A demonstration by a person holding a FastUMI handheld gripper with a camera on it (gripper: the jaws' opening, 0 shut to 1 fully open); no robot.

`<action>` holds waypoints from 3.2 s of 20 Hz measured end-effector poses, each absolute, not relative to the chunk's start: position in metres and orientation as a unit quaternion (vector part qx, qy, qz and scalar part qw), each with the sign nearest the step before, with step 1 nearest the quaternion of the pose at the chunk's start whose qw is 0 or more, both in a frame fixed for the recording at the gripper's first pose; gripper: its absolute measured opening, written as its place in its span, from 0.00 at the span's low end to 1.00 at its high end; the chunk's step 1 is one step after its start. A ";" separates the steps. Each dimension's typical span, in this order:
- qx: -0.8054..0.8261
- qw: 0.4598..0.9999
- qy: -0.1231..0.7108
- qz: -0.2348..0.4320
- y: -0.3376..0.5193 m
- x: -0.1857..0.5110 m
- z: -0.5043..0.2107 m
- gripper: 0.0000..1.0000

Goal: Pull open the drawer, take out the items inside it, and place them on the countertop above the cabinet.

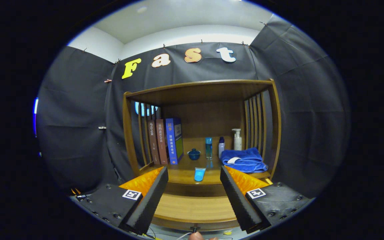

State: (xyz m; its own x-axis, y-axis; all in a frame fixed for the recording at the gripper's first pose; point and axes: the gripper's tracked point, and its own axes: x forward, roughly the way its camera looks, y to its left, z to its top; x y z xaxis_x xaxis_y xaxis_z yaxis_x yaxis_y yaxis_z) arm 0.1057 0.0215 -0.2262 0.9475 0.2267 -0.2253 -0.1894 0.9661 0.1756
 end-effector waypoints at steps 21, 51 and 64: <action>0.029 0.982 0.182 0.039 0.024 0.015 -0.403 1.00; 0.025 0.980 0.198 0.013 0.032 0.168 -0.452 1.00; 0.018 0.977 0.211 -0.002 0.025 0.188 -0.454 1.00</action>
State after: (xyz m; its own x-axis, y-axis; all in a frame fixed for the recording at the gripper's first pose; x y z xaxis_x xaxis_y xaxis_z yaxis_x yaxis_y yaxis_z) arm 0.1881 0.0251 -0.4541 0.9109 0.0039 -0.4125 0.0111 0.9994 0.0340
